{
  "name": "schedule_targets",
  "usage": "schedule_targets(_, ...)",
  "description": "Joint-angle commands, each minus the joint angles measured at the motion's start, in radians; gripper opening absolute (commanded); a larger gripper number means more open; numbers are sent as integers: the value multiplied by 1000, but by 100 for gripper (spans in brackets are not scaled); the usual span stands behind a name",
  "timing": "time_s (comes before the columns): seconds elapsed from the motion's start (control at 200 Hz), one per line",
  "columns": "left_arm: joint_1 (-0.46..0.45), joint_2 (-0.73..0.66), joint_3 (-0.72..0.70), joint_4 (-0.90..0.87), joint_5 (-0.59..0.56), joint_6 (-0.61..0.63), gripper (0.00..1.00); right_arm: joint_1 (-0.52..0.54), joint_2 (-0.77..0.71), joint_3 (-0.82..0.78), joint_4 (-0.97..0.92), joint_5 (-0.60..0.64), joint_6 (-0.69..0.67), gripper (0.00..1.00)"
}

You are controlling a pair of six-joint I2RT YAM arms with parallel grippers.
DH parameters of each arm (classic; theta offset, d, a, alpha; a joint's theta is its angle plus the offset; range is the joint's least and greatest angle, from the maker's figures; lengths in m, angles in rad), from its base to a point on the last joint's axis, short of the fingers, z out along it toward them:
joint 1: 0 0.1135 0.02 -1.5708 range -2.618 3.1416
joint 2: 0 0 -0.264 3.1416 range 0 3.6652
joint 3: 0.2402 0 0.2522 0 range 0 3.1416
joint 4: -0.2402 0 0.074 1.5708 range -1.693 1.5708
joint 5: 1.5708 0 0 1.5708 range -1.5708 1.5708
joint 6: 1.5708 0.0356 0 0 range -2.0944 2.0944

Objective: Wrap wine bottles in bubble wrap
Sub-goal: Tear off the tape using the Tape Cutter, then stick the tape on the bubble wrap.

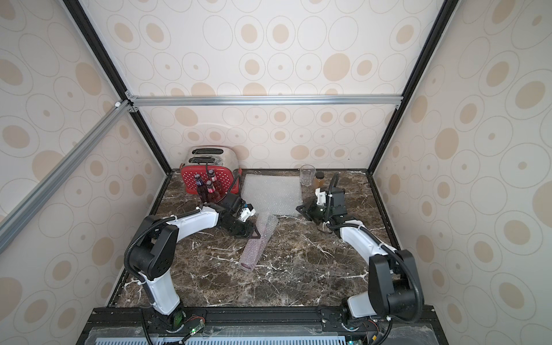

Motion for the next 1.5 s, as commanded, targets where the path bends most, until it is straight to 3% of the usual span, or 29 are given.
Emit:
schedule_targets(0.0,-3,18,-19,-73,-66,11,55,104,-24,62,-392,-120,-326,0)
schedule_targets(0.14,-5,24,-13,-76,-59,14,55,216,7,64,-435,-216,-393,0)
schedule_targets(0.451,-7,24,-8,-83,-53,26,54,405,239,192,-510,-219,-486,0)
schedule_targets(1.017,-7,12,-18,-80,-58,33,55,406,519,362,-538,-161,-504,0)
schedule_targets(1.353,-7,14,-16,-79,-58,31,55,387,585,391,-543,-145,-486,0)
schedule_targets(1.493,-7,16,-16,-80,-59,31,55,387,594,395,-518,-140,-456,5)
